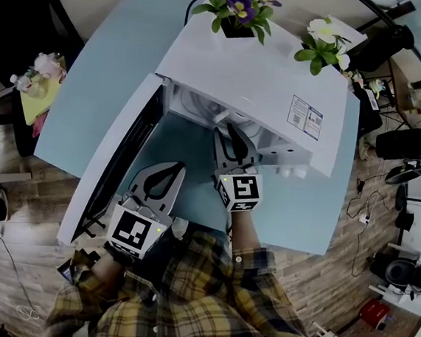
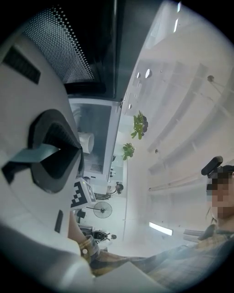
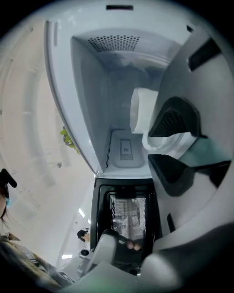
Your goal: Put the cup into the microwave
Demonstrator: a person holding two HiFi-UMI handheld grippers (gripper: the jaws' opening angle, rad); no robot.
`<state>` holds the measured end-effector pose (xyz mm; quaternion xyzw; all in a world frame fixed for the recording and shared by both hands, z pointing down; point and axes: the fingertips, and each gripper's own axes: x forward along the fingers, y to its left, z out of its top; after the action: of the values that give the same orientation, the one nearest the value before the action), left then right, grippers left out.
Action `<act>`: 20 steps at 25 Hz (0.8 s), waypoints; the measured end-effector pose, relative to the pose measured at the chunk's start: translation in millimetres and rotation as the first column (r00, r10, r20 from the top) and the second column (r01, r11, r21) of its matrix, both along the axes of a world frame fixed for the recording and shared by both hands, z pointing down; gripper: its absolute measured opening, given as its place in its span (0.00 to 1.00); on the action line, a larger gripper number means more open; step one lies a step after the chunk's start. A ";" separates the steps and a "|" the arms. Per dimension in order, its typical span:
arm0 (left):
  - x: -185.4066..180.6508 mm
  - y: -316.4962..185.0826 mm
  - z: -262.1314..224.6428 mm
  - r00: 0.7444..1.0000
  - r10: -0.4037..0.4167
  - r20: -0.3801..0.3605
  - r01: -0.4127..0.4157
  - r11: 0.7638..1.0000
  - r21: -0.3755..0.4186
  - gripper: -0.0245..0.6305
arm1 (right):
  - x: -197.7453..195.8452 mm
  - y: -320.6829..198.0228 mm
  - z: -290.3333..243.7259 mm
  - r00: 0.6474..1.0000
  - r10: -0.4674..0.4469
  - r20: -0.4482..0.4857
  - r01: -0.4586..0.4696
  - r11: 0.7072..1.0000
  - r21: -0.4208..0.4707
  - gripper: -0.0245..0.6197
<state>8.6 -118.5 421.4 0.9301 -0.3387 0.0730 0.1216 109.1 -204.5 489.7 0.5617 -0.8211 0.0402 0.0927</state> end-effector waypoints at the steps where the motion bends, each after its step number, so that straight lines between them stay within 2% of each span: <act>1: 0.1 0.5 -1.7 1.000 -0.002 -0.004 0.002 1.000 0.005 0.02 | 1.1 3.7 -2.5 1.000 -0.002 -0.002 0.002 1.000 0.002 0.19; 12: -2.7 3.5 -24.8 0.999 -0.028 -0.025 0.030 0.997 0.075 0.02 | 10.2 46.1 -48.1 0.999 -0.024 0.045 0.022 0.999 0.040 0.19; 17: -6.3 8.4 -36.4 0.999 -0.034 -0.034 0.037 0.994 0.099 0.02 | 15.6 65.9 -70.0 0.993 -0.012 0.114 0.009 0.999 0.033 0.19; 20: -7.9 10.8 -42.9 0.999 -0.037 -0.037 0.042 0.992 0.115 0.02 | 18.0 80.7 -80.2 0.995 -0.005 0.104 0.001 0.999 0.039 0.19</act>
<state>0.7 -107.7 378.5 0.9299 -0.3586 0.0347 0.0747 127.1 -123.8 409.5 0.5594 -0.8262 0.0533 0.0392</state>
